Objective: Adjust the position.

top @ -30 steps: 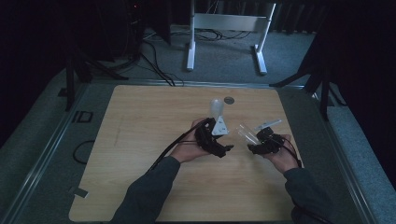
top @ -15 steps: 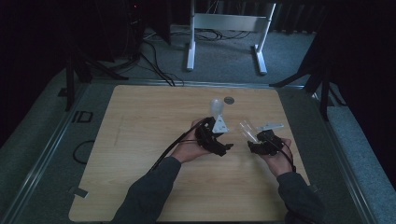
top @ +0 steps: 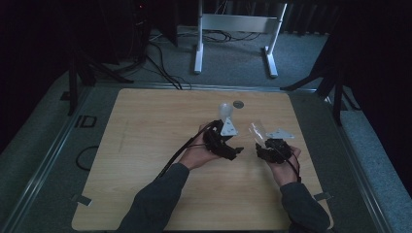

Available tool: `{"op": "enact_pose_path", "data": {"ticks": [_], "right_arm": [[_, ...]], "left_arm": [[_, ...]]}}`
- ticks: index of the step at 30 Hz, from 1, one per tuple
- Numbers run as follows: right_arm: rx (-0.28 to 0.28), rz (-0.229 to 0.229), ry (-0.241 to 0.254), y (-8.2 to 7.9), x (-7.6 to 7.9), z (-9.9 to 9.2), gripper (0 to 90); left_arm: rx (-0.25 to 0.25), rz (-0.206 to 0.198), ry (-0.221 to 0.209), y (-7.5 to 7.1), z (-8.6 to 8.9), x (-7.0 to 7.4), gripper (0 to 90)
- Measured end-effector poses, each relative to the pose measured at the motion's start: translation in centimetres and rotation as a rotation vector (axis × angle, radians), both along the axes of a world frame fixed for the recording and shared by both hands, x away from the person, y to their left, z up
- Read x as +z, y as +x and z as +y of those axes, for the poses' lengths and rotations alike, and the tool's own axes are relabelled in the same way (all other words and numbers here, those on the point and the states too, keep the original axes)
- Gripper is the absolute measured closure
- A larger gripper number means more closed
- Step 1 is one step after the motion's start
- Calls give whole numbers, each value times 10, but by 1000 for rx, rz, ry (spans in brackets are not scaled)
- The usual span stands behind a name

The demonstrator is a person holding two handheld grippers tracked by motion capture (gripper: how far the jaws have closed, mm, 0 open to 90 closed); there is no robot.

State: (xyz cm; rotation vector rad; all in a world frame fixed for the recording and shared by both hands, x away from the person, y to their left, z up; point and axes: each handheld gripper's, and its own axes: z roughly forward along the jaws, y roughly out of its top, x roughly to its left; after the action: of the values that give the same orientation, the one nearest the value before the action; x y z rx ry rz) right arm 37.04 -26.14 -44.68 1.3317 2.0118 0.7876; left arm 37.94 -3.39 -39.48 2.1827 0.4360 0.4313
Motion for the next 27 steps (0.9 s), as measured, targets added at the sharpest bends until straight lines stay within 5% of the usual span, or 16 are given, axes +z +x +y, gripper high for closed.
{"op": "enact_pose_path", "data": {"ticks": [12,27], "right_arm": [[-54,-118,94,-8,3,-1,423],[-51,-245,147,-21,9,7,423]], "left_arm": [[17,25,-61,3,-2,4,199],[37,95,-146,13,-6,7,205]]}}
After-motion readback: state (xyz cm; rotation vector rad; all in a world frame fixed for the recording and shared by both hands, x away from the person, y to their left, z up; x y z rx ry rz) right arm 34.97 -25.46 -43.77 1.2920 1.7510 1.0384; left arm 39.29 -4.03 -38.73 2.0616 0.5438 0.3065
